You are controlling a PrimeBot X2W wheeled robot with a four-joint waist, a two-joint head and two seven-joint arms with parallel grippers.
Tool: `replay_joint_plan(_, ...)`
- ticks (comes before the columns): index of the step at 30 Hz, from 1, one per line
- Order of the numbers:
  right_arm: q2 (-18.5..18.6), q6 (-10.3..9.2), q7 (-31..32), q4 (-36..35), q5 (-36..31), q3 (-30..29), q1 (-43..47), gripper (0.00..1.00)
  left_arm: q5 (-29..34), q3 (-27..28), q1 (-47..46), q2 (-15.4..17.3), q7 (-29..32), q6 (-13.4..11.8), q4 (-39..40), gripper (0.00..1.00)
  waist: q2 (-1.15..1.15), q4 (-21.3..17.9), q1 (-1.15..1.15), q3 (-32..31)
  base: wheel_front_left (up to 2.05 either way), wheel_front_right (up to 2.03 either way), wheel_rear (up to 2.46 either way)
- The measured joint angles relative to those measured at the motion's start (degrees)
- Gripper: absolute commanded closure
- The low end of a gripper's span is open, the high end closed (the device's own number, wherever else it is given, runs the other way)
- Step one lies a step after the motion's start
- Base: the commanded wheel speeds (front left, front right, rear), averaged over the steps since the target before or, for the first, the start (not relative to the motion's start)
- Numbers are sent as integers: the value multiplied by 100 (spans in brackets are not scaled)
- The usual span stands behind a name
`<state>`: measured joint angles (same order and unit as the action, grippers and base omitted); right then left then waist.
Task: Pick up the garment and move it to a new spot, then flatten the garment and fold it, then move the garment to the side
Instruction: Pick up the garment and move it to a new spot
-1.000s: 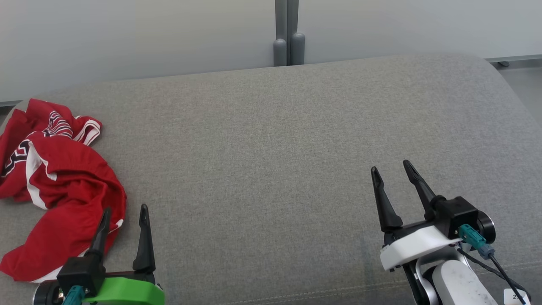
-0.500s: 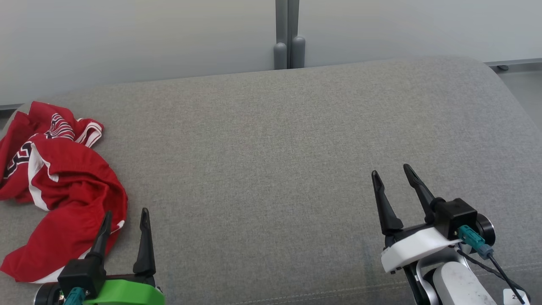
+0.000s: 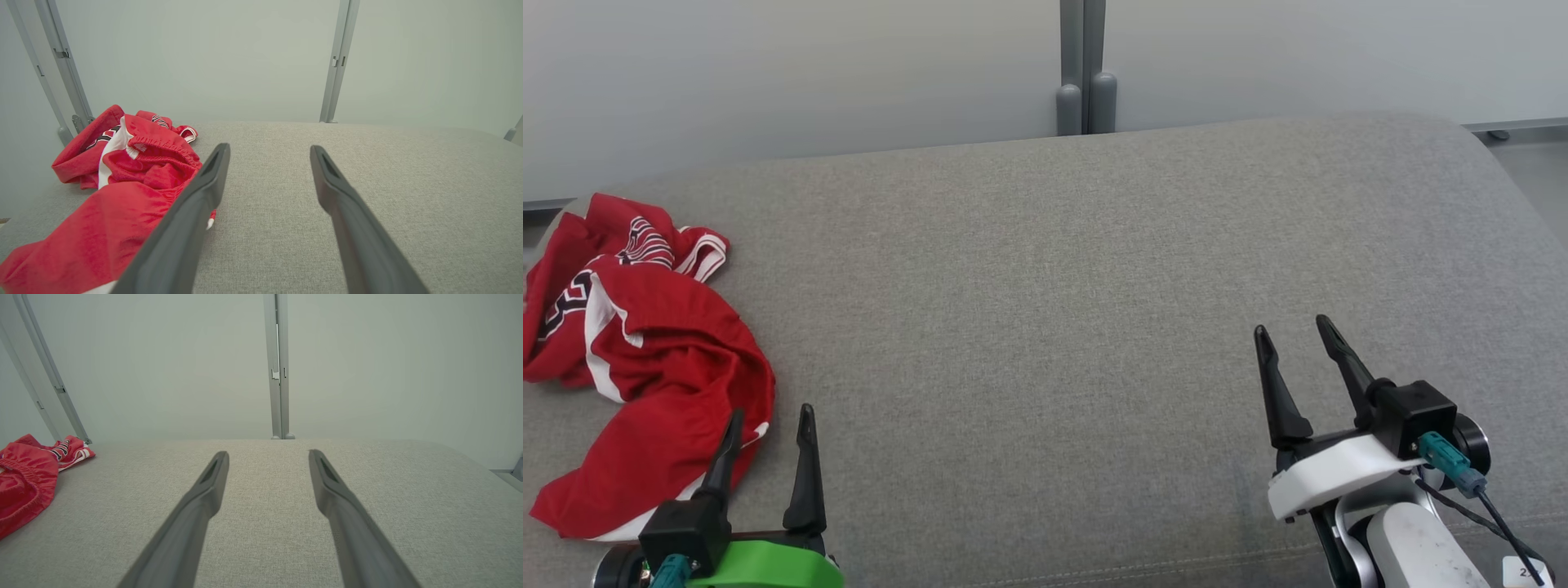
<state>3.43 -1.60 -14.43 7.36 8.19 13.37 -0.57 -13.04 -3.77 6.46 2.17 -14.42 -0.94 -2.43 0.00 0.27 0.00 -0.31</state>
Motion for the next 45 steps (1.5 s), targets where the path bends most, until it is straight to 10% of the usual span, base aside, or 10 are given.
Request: replay_joint_plan(45, -79, 205, 0, 80, 59, 165, -8, 0, -91, 137, 2, 22, 0, -108, -36, 0, 0, 2303, 0, 42, 0, 0, 0)
